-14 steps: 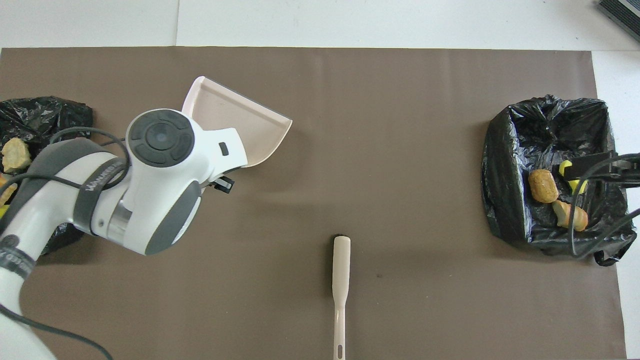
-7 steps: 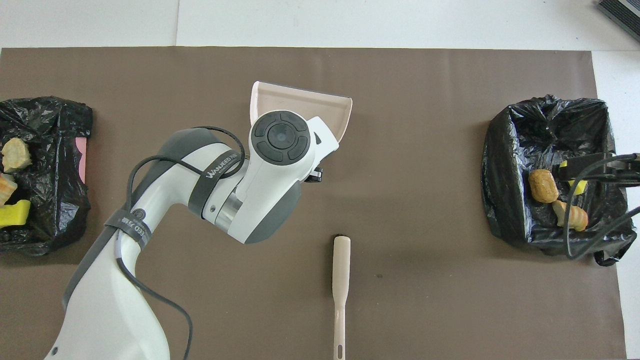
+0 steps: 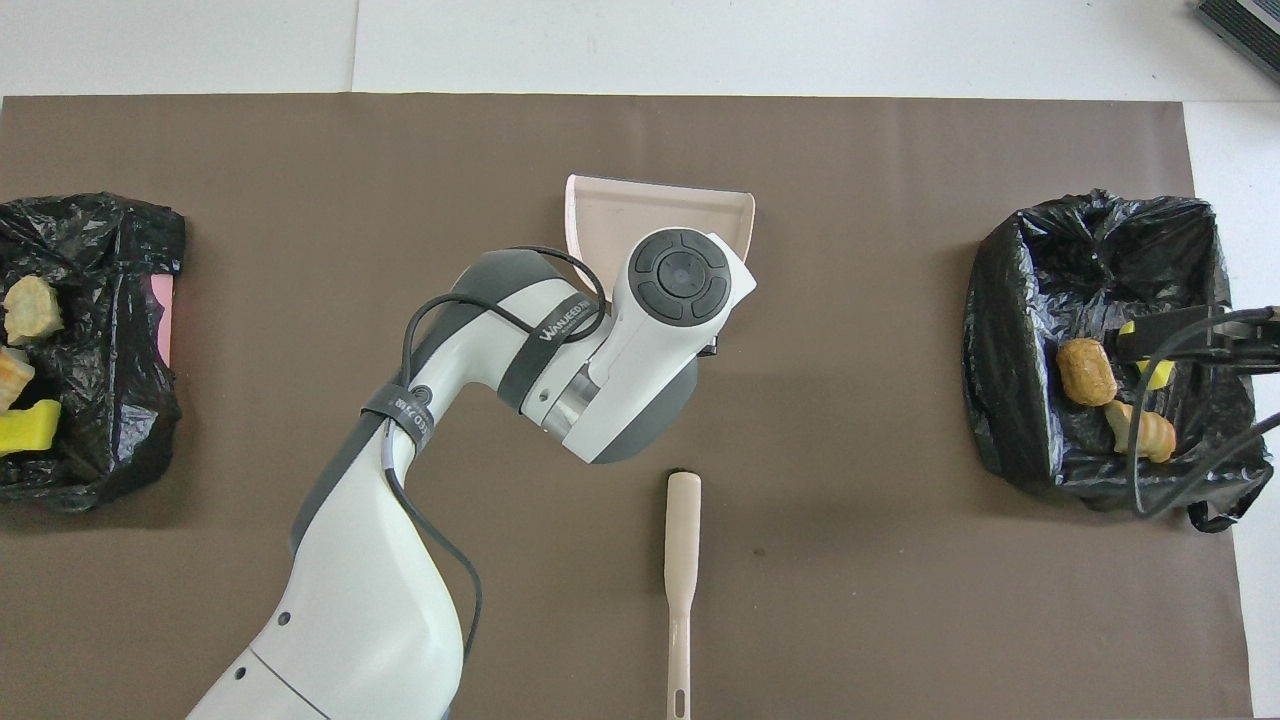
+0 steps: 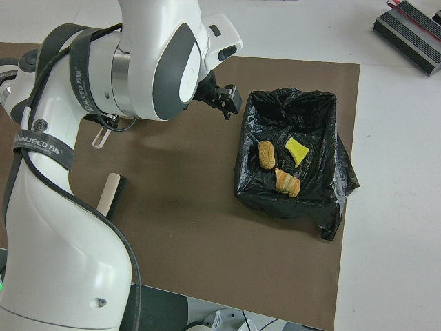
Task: Sweep and dump trash in bin
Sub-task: 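Carry the empty dustpan back to the table center with the left gripper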
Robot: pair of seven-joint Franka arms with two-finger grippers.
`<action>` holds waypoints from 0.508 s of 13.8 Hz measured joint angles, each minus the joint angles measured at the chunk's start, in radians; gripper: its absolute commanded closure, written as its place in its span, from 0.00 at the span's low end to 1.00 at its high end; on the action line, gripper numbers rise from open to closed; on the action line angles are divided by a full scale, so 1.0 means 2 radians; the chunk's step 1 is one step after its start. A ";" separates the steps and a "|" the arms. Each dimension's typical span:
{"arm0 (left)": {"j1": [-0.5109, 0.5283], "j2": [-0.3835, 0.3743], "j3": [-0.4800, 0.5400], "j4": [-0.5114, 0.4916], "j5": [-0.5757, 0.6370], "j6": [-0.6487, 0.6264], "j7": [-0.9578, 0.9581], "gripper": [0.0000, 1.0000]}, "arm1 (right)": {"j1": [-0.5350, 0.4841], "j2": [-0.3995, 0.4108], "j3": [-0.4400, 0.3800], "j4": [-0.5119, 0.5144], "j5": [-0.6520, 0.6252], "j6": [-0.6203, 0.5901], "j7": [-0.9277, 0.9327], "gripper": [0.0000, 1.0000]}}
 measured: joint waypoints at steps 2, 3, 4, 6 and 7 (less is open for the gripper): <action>0.000 0.010 0.000 0.008 -0.002 0.000 -0.001 1.00 | 0.000 0.000 0.000 0.000 -0.001 0.000 0.000 0.00; 0.000 0.011 0.000 0.008 -0.009 0.000 -0.006 1.00 | 0.000 0.000 0.000 0.000 -0.002 0.000 0.000 0.00; 0.000 0.012 0.000 0.008 -0.024 0.000 -0.013 1.00 | 0.000 0.000 -0.001 0.000 -0.004 0.000 0.000 0.00; 0.000 0.012 0.000 0.008 -0.046 0.000 -0.028 1.00 | -0.001 0.000 -0.005 0.000 -0.005 -0.001 0.000 0.00; 0.000 0.012 0.000 0.007 -0.048 0.000 -0.031 1.00 | -0.001 0.000 -0.006 0.000 -0.005 -0.001 0.000 0.00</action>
